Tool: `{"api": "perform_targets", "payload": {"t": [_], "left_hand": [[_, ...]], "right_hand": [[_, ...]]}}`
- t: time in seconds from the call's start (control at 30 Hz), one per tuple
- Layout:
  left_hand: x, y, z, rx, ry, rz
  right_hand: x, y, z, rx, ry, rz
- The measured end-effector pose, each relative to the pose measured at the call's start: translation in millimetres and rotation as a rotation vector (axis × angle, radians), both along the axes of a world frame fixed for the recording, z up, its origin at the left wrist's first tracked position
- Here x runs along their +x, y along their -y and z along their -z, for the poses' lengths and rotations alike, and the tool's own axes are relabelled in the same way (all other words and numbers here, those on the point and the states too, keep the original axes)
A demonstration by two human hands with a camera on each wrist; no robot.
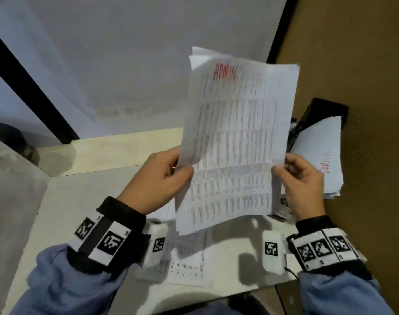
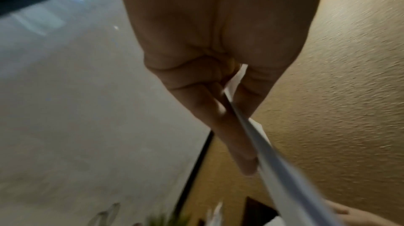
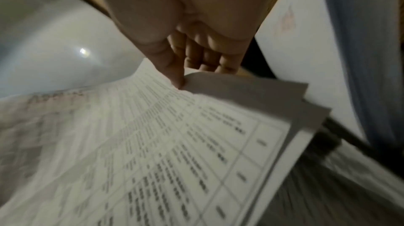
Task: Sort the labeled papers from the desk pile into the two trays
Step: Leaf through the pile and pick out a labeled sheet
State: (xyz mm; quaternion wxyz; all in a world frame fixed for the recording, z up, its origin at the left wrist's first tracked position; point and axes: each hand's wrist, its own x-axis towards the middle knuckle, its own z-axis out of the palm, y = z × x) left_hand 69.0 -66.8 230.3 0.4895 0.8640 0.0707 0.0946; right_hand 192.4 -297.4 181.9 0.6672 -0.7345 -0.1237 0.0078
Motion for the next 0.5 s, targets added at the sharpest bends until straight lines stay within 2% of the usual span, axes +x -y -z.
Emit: {"api": "perform_targets", "payload": {"t": [0.07,0.13,0.23,0.3,0.37,0.43,0.5], "left_hand": [[21.5,21.8,-11.5,0.052,0.078,0.039],[43.8,45.2,-18.4,0.083,0.160,0.047],[73.2,78.1,-20.6,0.118,0.251,0.027],[89.2,99.0,-17.6,0.150,0.301,-0.013],[101.3,119.7,-11.2,0.166,0.339,-0.027],[111.4,139.0,0.5,0.167,0.358,-0.010],[119.6,154.3,17.3,0.187,0.344,0.016]], "right_hand": [[14.9,21.2,-6.2,0.012,0.025,0.097],[32.7,42.0,1.4,-0.012,0.043,0.271],[60.3,73.3,27.0,-0.267,-0.005,0.542],[72.2,90.1,45.5,-0.387,-0.160,0.541],[75.3,96.2,56.1,-0.329,-0.343,0.474],[76.5,98.7,65.1,-0.301,-0.384,0.416],[70.4,93.9,59.9,-0.303,-0.336,0.385]]}}
